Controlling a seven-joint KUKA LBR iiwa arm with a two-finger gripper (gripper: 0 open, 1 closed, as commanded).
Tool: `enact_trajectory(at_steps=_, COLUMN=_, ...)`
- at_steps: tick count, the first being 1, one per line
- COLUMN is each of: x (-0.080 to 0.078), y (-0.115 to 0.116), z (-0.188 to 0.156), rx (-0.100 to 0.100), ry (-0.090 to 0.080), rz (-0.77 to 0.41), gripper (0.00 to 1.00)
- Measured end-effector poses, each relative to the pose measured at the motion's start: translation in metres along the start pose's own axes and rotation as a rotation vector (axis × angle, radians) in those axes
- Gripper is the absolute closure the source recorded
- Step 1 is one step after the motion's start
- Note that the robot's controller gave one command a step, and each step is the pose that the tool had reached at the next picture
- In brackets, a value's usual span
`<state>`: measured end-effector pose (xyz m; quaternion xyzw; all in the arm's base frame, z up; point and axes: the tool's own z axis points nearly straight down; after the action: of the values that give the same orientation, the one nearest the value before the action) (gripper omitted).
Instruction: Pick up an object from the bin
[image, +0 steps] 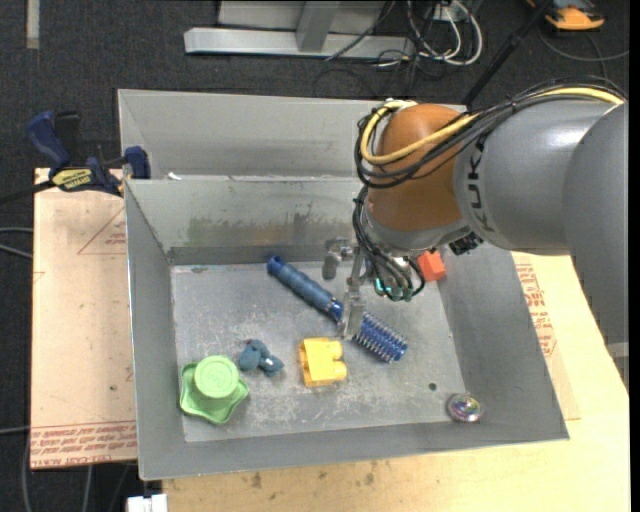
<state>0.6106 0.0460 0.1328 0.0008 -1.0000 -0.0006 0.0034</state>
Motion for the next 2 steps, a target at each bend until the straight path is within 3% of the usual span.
enact_trajectory(at_steps=1, x=0.019, y=-0.046, z=0.065, rx=0.001, ry=-0.003, rz=0.298, gripper=0.00)
enact_trajectory(at_steps=2, x=0.032, y=-0.038, z=0.032, rx=-0.002, ry=-0.008, rz=0.362, gripper=0.00)
